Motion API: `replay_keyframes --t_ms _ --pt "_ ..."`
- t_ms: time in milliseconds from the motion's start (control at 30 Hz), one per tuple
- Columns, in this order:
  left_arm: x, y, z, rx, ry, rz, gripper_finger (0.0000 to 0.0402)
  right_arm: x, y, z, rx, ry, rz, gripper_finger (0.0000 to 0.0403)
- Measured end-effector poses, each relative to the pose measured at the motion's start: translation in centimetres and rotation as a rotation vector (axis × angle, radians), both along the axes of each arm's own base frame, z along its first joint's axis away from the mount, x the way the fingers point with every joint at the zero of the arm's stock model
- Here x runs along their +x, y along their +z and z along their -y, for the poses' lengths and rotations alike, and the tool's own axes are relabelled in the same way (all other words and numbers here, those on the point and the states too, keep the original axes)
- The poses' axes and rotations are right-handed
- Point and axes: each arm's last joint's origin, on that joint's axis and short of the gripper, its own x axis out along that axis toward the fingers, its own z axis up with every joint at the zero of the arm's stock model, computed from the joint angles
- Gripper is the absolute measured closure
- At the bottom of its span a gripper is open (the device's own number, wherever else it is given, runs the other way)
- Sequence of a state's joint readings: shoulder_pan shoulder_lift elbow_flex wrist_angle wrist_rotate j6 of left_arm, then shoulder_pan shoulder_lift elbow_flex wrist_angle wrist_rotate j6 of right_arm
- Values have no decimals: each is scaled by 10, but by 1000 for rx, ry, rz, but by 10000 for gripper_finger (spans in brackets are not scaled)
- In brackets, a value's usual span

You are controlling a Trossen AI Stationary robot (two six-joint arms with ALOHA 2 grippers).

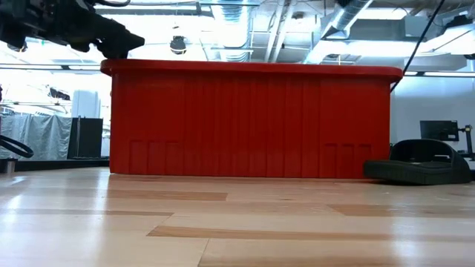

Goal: Pick and place slides into bin
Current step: Stack the slide on top of the right slide in the bin

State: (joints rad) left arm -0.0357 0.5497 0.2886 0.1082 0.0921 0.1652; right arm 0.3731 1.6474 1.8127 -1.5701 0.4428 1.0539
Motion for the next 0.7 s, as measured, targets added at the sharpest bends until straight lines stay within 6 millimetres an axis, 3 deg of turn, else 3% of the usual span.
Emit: replay_keyframes --t_ms 133,400,600,700 --pt "0 0 0 23 -4 3 183 -6 -36 -12 -15 -80 -87 328" --pt "0 0 0 18 -3 7 183 -20 -94 -17 -8 -345 -177 328" --pt "0 0 0 8 0 7 183 -22 -121 -15 45 -438 -196 328" --pt "0 0 0 17 -1 8 183 -16 -130 -11 62 -358 -192 328"
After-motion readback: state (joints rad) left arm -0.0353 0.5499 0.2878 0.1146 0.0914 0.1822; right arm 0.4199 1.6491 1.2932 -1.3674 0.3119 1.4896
